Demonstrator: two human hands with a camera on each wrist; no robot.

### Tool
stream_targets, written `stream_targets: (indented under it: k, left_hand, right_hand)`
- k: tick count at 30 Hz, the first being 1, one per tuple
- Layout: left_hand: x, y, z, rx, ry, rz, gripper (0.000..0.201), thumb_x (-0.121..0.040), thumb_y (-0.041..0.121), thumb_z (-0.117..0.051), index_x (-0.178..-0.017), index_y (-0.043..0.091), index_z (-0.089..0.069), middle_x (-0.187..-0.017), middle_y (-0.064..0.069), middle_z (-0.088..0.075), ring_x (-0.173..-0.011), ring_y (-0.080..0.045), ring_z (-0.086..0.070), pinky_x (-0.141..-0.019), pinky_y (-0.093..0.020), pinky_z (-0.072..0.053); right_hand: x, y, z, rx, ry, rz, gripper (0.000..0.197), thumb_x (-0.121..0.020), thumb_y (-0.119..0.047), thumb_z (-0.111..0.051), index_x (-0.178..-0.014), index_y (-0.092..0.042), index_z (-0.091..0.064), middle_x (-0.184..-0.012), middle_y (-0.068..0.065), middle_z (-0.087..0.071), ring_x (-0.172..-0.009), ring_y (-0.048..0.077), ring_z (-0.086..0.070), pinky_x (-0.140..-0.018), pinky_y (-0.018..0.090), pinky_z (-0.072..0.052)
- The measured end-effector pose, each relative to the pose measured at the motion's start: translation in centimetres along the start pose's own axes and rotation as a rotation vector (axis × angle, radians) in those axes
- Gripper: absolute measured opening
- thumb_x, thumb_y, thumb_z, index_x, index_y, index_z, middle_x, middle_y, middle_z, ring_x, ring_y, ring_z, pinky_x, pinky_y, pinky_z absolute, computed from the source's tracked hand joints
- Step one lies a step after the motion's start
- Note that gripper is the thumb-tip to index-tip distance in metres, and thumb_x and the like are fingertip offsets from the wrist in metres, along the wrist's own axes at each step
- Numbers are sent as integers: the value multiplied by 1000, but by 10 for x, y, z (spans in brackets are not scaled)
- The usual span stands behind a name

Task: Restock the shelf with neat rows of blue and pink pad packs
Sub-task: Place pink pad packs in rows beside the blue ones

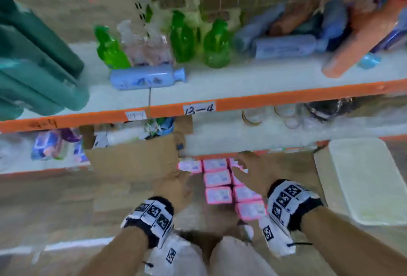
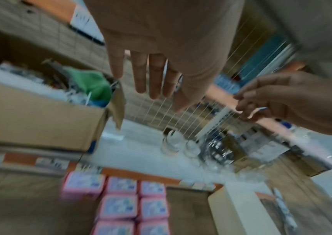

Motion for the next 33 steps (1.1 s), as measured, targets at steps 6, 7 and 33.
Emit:
stream_targets:
  k: [6,7,33]
  left_hand:
    - [-93,-81,-172,14,-287,209,65,-91,32,-51,-146,13,-21,-151,-10,-25,-136,-27,-29,-110,-36,-29]
    - [-109,-94,-195,2,-305,222,66,-91,31,-52,-146,13,-20,-151,-11,-24,-136,-28,-29,-110,-38,-30]
    - [-361,-212,-331,-295,13,256,114,-56,42,-85,-142,10,-17,-139,-20,-25,-127,-38,-27,-101,-49,-28]
  right_hand:
    - [-43,114,-182,31,-256,-169,47,-86,-27,-59,-126,-3,-50,-130,16,-50,-121,26,-44,-96,29,-28]
    - [-51,133,-208,30,-269,-195,49,-85,-26,-60,-127,-3,-49,-131,16,-48,-122,27,-43,-98,31,-29]
    - [-168,267,-444,505,-230,-120,75,-82,-24,-60,-141,-7,-17,-142,9,-29,-130,28,-29,-109,36,-24]
Point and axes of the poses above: each hand's wrist, its own x-axis away from the middle knuckle, its own z-axis out of the back of the hand, y = z × x, the point moved 10 cm from there along -x, towards the middle knuckle
